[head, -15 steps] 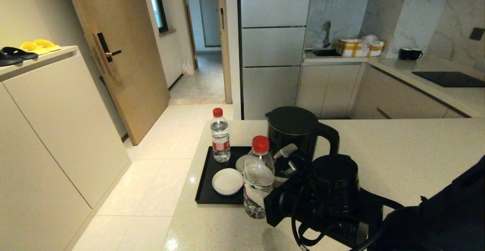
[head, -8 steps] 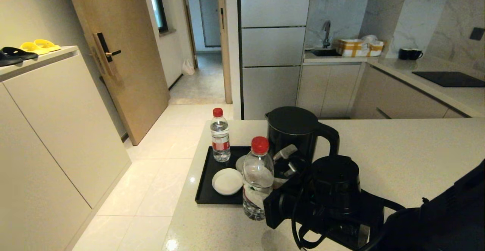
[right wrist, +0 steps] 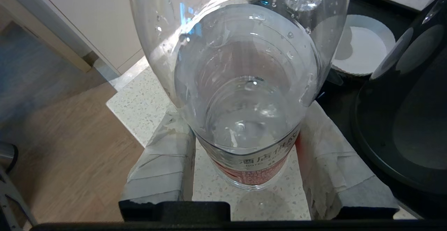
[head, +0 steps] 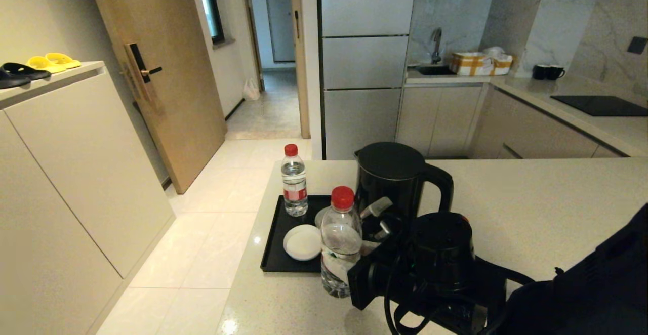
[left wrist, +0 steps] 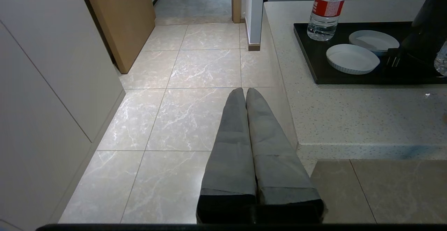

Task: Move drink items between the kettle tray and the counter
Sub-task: Return the bottled water to its original position

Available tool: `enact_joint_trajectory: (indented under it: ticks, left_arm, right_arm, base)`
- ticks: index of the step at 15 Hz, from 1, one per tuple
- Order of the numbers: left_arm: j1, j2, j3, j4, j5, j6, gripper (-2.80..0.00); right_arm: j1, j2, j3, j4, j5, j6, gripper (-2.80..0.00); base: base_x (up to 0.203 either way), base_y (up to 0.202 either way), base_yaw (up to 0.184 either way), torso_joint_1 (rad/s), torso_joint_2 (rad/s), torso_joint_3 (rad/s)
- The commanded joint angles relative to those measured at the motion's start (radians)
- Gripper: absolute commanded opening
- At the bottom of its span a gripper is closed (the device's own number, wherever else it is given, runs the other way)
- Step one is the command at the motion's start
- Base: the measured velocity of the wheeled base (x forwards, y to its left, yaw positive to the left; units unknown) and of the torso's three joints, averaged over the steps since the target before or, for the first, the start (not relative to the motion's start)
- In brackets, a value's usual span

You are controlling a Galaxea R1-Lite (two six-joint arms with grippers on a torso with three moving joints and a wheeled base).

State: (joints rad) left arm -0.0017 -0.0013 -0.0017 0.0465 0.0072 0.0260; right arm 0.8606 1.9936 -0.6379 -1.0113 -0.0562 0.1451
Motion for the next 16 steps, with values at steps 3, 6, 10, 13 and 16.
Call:
enact_joint_trajectory:
  ticks: [3,6,10,13,16]
  left_arm:
    - [0.0,0.001,0.0,-0.001,0.0,0.0,-2.8]
    - [0.0,0.001,0.0,-0.002,0.0,0.002,-2.8]
    - [0.0,0.0,0.0,-0.002,0.0,0.003,-2.8]
    - [0.0,0.001,0.0,-0.002,0.0,0.003,-2.8]
    - [0.0,0.0,0.0,-0.002,0.0,0.003,-2.8]
  right_arm:
    - [0.0,0.086,-0.044,-0.04,-0.002,-0.002,-2.8]
    - [0.0,0.205,-0.163,-0.037,-0.028,-0.007,-2.8]
    - [-0.027,0.33,-0.452,0.061,-0.099,-0.061,-2.8]
    - [-0.068,0.402,-0.587,0.12,-0.152,-0.078,-2.8]
    - [-0.084,0.487,-0.688,0.154,-0.18,-0.083,-2.8]
  base:
    - [0.0,0.0,0.0,0.0,0.0,0.0]
    - [0.0,0.0,0.0,0.0,0.0,0.0]
    - [0.0,0.0,0.0,0.0,0.0,0.0]
    - [0.0,0.0,0.0,0.0,0.0,0.0]
    - [0.0,0.0,0.0,0.0,0.0,0.0]
